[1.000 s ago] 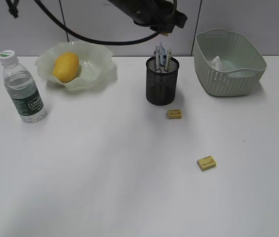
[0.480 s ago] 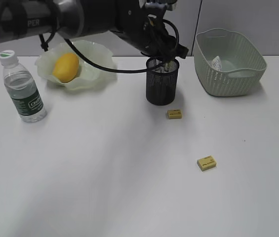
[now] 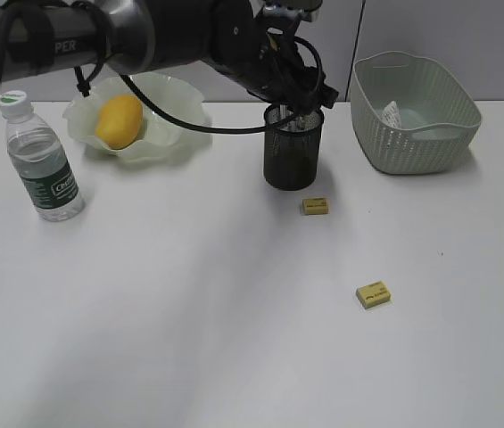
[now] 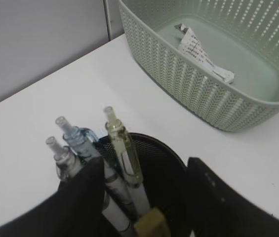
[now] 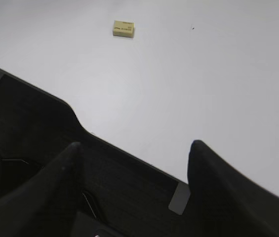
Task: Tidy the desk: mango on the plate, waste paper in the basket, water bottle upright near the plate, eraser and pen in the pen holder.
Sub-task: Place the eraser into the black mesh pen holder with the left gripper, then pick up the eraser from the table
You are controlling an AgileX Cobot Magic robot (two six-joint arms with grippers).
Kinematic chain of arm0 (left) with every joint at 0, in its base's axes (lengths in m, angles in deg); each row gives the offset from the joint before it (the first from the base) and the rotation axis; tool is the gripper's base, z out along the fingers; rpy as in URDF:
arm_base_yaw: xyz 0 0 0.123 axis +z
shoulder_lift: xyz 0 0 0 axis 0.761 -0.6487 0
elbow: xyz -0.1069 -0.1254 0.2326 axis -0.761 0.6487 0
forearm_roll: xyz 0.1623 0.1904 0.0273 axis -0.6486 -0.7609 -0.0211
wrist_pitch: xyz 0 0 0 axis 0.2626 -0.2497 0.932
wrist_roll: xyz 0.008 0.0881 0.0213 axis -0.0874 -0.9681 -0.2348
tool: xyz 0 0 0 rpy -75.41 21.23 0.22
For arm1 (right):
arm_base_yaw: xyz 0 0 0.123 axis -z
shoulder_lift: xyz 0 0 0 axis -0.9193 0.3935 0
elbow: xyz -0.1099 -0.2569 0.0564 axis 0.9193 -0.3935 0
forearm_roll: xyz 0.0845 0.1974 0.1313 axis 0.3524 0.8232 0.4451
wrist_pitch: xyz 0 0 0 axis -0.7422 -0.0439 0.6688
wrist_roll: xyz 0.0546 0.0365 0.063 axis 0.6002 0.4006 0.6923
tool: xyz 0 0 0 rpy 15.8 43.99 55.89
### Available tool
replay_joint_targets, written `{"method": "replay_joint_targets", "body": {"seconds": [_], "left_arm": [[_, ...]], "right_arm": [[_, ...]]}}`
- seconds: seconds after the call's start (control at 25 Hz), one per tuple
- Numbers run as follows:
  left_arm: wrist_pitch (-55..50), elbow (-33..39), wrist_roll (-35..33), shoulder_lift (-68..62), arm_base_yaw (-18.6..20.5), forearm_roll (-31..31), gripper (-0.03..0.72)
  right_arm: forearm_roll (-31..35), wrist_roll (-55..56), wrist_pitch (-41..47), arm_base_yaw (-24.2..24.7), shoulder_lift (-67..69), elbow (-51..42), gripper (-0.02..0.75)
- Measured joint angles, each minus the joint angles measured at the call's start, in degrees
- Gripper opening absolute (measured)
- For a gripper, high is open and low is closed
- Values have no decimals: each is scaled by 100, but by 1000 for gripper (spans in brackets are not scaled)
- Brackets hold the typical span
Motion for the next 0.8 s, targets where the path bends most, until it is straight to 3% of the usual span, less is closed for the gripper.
{"method": "replay_joint_targets", "body": {"seconds": [0.36, 0.64, 0.8], "left_arm": [[-625, 0, 0, 399, 0, -12, 436], [-3250, -12, 0, 1073, 0, -171, 429], [-4310, -12, 0, 1180, 0, -419, 368]], "right_arm": [[0, 0, 0, 0, 0, 0, 519], [0, 0, -49, 0, 0, 0, 519], [0, 0, -56, 0, 0, 0, 519]]}}
